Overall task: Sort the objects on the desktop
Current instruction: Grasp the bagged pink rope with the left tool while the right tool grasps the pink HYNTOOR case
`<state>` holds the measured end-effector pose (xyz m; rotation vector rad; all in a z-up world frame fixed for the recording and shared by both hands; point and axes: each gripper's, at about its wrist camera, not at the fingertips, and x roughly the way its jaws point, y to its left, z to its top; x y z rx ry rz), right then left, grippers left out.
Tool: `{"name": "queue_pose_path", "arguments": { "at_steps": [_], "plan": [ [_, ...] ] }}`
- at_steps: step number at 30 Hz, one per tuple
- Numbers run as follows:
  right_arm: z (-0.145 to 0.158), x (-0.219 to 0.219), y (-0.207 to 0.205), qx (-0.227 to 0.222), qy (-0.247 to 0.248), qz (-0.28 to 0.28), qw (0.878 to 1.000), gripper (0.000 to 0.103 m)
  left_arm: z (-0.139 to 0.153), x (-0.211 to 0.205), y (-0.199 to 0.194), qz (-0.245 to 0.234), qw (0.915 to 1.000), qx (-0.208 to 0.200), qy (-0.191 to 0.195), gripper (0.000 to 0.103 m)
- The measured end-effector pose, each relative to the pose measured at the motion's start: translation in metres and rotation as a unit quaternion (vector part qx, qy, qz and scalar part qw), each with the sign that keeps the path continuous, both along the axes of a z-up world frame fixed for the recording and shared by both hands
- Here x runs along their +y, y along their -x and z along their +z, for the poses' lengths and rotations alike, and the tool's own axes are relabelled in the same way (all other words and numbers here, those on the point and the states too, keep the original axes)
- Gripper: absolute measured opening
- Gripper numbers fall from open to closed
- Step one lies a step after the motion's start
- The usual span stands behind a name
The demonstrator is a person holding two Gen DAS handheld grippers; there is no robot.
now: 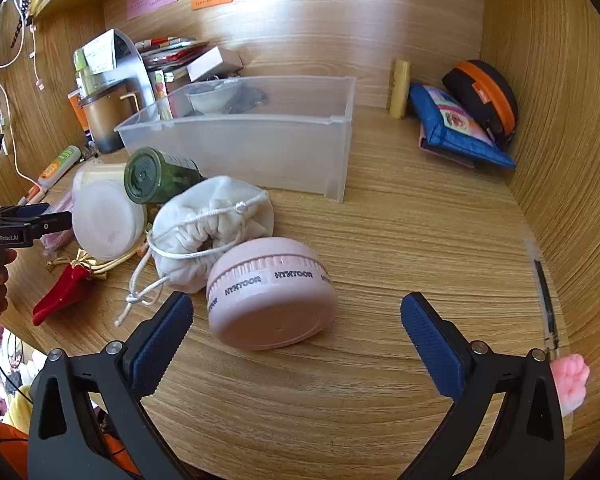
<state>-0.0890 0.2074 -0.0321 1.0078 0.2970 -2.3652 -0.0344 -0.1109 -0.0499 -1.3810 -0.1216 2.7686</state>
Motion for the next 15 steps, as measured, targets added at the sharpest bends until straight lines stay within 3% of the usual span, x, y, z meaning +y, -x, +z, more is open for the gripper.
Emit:
{"name": "queue_pose_path", "arguments": {
  "at_steps": [3,5,8,12,15],
  "plan": [
    [-0.005,-0.002,0.005,-0.003,-0.005,-0.001,1.000,0.103,-0.003,0.000,0.003,0.010,0.9999,0.004,0.005,0.101],
    [-0.008,-0.005,0.006,-0.005,-0.007,0.001,1.000,0.102,-0.006,0.000,0.007,0.000,1.0000,-0.004,-0.005,0.086],
    [-0.010,-0.006,0.008,-0.005,-0.005,0.004,1.000,0.102,-0.006,0.004,0.010,-0.002,1.0000,-0.003,0.006,0.085],
    [-0.011,-0.007,0.010,-0.010,0.003,0.009,1.000,0.093,-0.007,0.008,0.013,-0.006,0.9999,-0.002,0.015,0.084],
    [-0.012,-0.006,0.013,-0.018,0.010,0.015,1.000,0.090,-0.008,0.010,0.014,-0.002,0.9995,0.001,0.032,0.076]
  ]
}}
